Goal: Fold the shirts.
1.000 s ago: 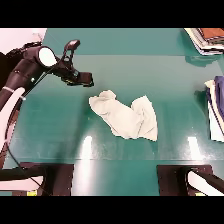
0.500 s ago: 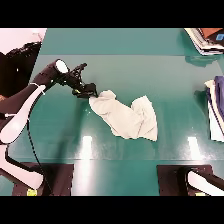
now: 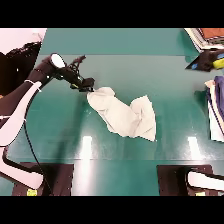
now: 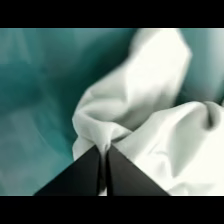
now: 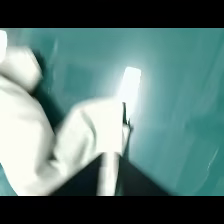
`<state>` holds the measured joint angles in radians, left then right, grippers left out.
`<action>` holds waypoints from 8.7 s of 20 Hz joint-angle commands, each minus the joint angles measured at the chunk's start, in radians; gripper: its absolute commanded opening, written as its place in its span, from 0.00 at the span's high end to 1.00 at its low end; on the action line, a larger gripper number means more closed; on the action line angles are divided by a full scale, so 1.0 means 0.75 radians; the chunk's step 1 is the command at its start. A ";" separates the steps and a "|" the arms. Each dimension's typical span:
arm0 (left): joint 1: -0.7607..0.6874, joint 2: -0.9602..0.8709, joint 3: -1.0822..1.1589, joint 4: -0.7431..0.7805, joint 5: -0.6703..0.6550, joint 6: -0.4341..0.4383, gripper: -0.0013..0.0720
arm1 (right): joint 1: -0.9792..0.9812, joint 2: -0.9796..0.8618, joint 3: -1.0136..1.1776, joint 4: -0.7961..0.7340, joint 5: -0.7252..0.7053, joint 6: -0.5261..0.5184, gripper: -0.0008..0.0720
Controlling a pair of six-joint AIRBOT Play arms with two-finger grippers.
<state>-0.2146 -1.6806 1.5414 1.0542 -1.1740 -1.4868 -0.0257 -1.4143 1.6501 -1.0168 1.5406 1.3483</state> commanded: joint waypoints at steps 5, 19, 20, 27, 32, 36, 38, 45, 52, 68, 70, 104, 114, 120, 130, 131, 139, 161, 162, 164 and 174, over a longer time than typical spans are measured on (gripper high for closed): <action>0.003 0.097 0.063 0.062 -0.054 0.004 0.95 | 0.180 -0.363 -0.281 -0.028 -0.263 0.005 0.39; 0.004 0.156 0.063 0.119 -0.075 0.000 0.95 | 0.362 -0.572 -0.086 -0.033 -0.264 -0.051 0.97; 0.004 0.210 0.063 0.188 -0.052 -0.015 0.95 | 0.346 -0.517 -0.086 -0.034 -0.291 -0.054 0.97; 0.004 0.821 0.063 0.439 0.135 -0.072 0.95 | 0.195 0.008 0.183 -0.033 -0.379 -0.054 0.97; 0.003 1.180 0.063 0.420 0.313 -0.094 0.95 | 0.143 0.272 0.428 -0.044 -0.389 -0.054 0.97; 0.003 1.329 0.084 0.401 0.391 -0.119 0.95 | 0.072 0.464 0.446 -0.045 -0.380 -0.054 0.97; 0.003 1.338 0.197 0.399 0.366 -0.119 0.95 | 0.020 0.547 0.446 -0.045 -0.378 -0.054 0.97; 0.003 1.181 0.361 0.407 0.005 -0.119 0.95 | -0.062 0.543 0.445 -0.034 -0.297 -0.016 0.97; 0.003 0.636 -0.035 0.287 -0.218 -0.111 0.95 | -0.057 0.021 0.223 -0.044 -0.100 0.014 0.97; 0.004 0.171 -0.224 0.259 0.588 -0.032 0.40 | -0.057 -0.515 0.281 -0.029 -0.406 0.033 0.68; 0.030 0.172 -0.178 0.265 0.477 -0.032 0.40 | -0.057 -0.514 0.320 -0.030 -0.342 0.032 0.56; 0.384 0.309 -0.396 0.143 -0.066 0.574 0.95 | -0.360 0.331 -0.798 -0.217 -0.019 -0.039 0.56; 0.384 0.433 -0.397 0.114 -0.132 0.446 0.95 | -0.296 0.375 -1.411 -0.204 -0.023 0.038 0.38; 0.384 0.433 -0.397 0.114 -0.133 0.446 0.95 | 0.084 0.375 -1.470 -0.207 -0.220 0.216 0.38; 0.384 0.433 -0.397 0.114 -0.134 0.428 0.95 | 0.132 0.375 -1.470 -0.204 -0.281 0.249 0.95; 0.384 0.435 -0.397 0.114 -0.134 0.388 0.95 | 0.132 0.375 -1.468 -0.204 -0.281 0.237 0.97; 0.384 0.903 -0.242 0.109 -0.039 0.229 0.94 | 0.130 0.609 -0.810 -0.218 -0.382 0.200 0.97; 0.384 1.174 0.588 0.020 0.117 0.024 0.95 | 0.131 0.740 0.248 -0.626 -0.433 0.122 0.97; 0.384 1.138 0.497 0.020 0.041 0.024 0.95 | 0.132 0.677 0.226 -0.625 -0.371 0.122 0.97; 0.384 1.042 0.322 0.020 -0.100 0.026 0.94 | 0.132 0.530 0.170 -0.625 -0.264 0.122 0.97; 0.384 0.350 -0.145 0.005 0.270 0.125 0.94 | 0.128 -0.273 0.068 -0.628 -0.268 0.120 0.97</action>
<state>0.0727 -1.2812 1.4742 1.0695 -1.1564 -1.4334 0.0723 -1.4654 1.6814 -1.4857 1.3750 1.4387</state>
